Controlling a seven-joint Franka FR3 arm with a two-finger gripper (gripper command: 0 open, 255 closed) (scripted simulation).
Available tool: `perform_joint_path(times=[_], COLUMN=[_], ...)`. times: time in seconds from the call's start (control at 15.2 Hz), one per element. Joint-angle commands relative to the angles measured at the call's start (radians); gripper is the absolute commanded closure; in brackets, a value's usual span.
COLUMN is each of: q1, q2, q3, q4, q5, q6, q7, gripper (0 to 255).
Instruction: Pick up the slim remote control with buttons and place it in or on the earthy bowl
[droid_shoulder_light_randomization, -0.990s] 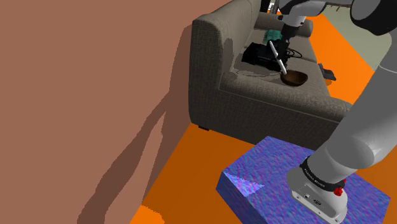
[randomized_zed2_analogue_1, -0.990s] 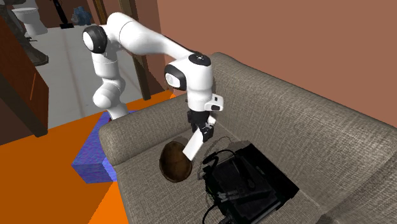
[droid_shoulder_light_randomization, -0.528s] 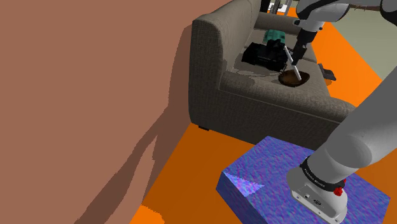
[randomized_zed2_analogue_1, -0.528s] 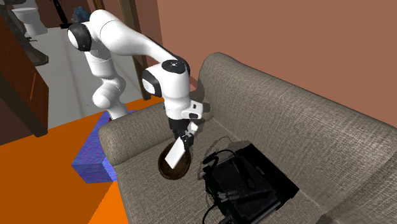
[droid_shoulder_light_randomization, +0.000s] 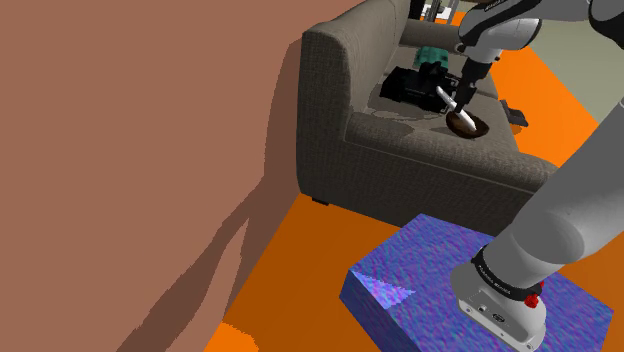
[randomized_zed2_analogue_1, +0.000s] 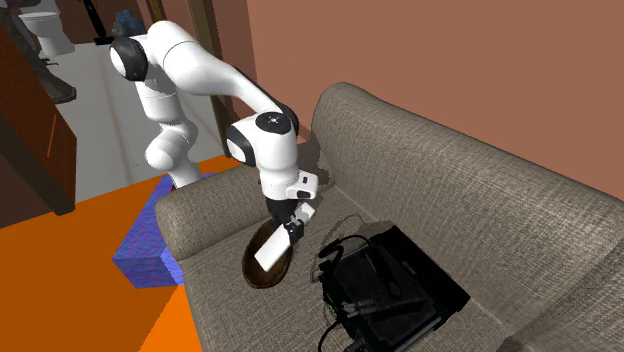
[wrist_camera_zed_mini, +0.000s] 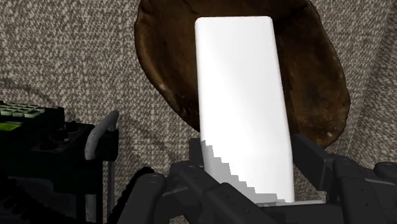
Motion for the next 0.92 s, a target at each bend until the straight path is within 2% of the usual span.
perform_joint_path(times=[0.0, 0.2, 0.66, 0.73, 0.86], q1=[-0.003, -0.006, -0.007, -0.008, -0.009], q2=[0.011, 0.030, 0.030, 0.034, 0.036], q3=[-0.001, 0.001, 0.002, 0.002, 0.002], q4=[-0.022, -0.041, -0.041, -0.036, -0.036], q5=[0.008, 0.023, 0.022, 0.025, 0.027], q6=[0.027, 0.060, 0.060, 0.058, 0.059], q7=[-0.008, -0.018, -0.018, -0.021, -0.023], gripper=[255, 255, 255, 0, 0])
